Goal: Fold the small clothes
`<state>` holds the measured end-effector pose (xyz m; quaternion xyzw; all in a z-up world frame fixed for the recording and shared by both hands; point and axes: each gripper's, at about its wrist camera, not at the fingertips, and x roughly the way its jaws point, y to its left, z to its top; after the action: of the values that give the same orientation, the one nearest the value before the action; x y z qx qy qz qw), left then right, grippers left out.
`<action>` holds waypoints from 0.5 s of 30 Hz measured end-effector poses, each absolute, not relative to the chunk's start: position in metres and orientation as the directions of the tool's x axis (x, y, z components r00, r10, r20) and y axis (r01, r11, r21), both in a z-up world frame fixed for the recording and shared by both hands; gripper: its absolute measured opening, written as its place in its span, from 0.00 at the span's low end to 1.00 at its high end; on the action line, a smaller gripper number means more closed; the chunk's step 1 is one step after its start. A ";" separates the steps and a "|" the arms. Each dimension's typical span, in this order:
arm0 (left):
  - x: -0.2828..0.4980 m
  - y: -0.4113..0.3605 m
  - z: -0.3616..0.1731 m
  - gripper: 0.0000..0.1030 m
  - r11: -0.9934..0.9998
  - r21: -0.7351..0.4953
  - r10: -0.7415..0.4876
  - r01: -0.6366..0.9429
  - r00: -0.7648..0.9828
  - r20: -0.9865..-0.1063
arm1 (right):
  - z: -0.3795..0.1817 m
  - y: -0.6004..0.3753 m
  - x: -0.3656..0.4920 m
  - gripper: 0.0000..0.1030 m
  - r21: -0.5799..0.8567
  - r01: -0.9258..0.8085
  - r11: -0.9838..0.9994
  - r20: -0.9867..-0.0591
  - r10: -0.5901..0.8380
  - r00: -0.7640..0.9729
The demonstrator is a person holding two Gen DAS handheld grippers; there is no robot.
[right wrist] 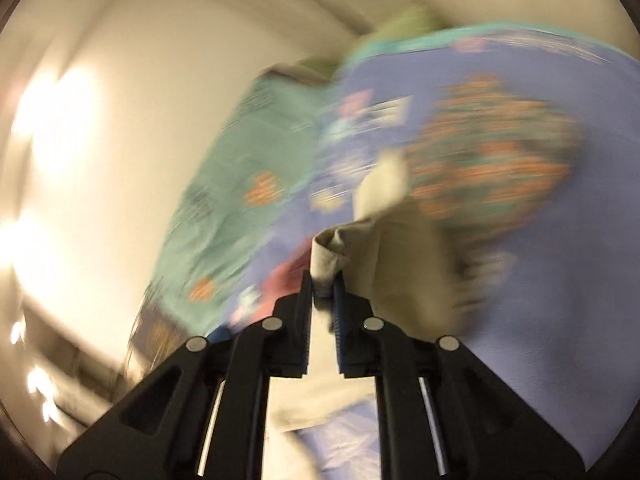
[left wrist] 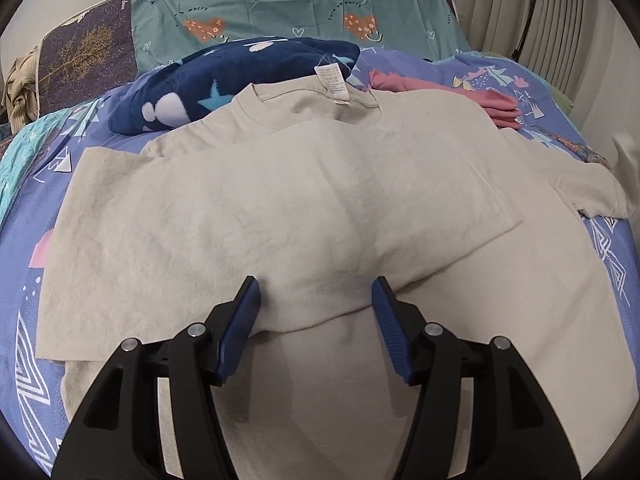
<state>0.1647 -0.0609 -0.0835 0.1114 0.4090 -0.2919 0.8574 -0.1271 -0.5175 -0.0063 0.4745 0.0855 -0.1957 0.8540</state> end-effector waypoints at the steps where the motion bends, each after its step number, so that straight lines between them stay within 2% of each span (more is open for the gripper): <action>1: 0.165 -0.060 -0.083 0.58 0.805 -0.052 -0.413 0.592 0.494 -0.765 | 0.006 -0.497 -0.101 0.09 0.759 0.370 0.536 -0.315 -0.195 0.929; 5: 0.166 -0.057 -0.083 0.58 0.803 -0.083 -0.434 0.590 0.485 -0.759 | 0.024 -0.414 0.000 0.09 0.695 0.186 0.695 -0.317 0.063 0.946; 8: 0.168 -0.051 -0.082 0.58 0.798 -0.129 -0.467 0.588 0.469 -0.750 | 0.004 -0.340 0.073 0.09 0.638 0.078 0.766 -0.398 0.241 0.885; 12: 0.175 -0.036 -0.078 0.58 0.775 -0.253 -0.554 0.579 0.428 -0.714 | -0.042 -0.277 0.118 0.09 0.585 0.040 0.810 -0.535 0.349 0.769; 15: 0.179 -0.024 -0.072 0.58 0.710 -0.406 -0.665 0.576 0.356 -0.657 | -0.074 -0.255 0.126 0.09 0.538 0.060 0.841 -0.625 0.350 0.697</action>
<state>0.1788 -0.0235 -0.0722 -0.0524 0.4235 -0.3773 0.8219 0.1255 -0.2555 -0.0742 0.2697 0.3801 0.0825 0.8809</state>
